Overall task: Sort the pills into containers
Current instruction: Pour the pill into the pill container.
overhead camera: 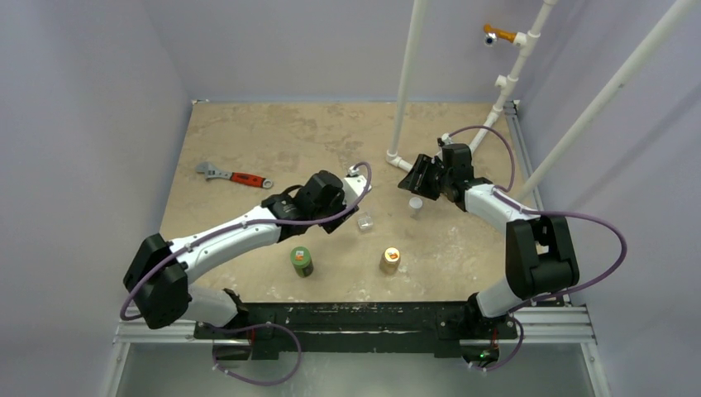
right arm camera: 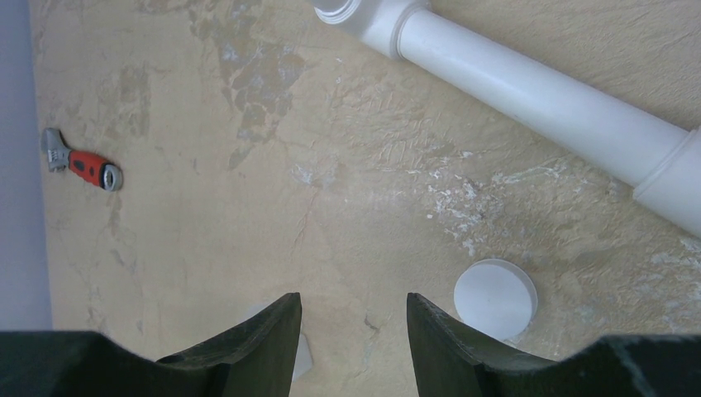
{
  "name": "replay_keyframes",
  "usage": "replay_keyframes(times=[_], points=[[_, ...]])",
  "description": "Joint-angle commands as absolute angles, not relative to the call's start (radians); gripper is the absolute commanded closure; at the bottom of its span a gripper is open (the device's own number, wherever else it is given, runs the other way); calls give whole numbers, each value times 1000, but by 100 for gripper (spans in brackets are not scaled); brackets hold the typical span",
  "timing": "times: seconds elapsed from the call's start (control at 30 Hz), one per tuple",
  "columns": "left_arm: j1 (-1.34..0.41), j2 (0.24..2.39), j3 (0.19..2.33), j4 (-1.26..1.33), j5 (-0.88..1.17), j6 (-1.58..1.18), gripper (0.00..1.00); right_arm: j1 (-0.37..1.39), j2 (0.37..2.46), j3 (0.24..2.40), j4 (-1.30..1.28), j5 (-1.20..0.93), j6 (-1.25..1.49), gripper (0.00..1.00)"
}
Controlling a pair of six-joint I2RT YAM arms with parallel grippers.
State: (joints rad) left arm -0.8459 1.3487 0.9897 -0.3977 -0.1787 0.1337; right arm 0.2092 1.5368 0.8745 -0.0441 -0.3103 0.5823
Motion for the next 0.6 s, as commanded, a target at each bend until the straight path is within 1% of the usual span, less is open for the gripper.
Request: replay_keyframes(times=[0.0,0.2,0.57], points=[[-850,1412,1019,-367,-119,218,100,213,1533,890,-25,-328,563,50],[-849,1530,1087,-426,-17,252,100,213,1522,888,-28,-322,559,50],[-805,1647,1175,-520,55,286,100,213,1514,885,-26,-327,555,50]])
